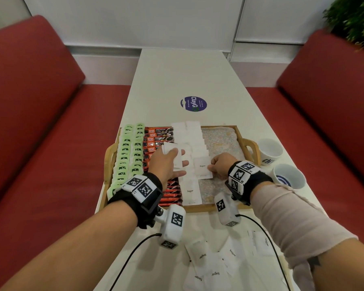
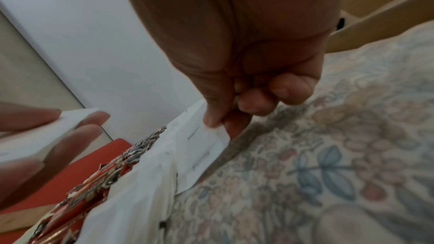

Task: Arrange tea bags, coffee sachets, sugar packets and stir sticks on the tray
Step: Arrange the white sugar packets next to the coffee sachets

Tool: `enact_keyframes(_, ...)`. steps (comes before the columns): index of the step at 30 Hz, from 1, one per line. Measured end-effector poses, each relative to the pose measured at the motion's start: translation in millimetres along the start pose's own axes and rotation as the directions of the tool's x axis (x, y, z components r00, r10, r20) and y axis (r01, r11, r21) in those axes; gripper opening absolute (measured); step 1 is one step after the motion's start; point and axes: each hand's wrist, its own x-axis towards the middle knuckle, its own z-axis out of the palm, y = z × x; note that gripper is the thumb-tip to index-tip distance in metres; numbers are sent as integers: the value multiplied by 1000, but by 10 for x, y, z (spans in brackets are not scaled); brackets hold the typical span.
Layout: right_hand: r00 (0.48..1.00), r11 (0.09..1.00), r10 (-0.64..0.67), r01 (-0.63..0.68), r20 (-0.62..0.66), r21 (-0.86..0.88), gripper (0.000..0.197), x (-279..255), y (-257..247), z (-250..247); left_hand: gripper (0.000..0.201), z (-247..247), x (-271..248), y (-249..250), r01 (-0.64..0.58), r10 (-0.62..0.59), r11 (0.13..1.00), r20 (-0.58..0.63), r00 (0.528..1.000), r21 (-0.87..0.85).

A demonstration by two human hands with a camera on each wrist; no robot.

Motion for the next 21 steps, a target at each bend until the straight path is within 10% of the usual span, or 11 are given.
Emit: enact_keyframes(21,997,994,5,-13,-75,-110,23,86,-19,-7,24,-9,51,-31,62,-62,995,5,998,-80)
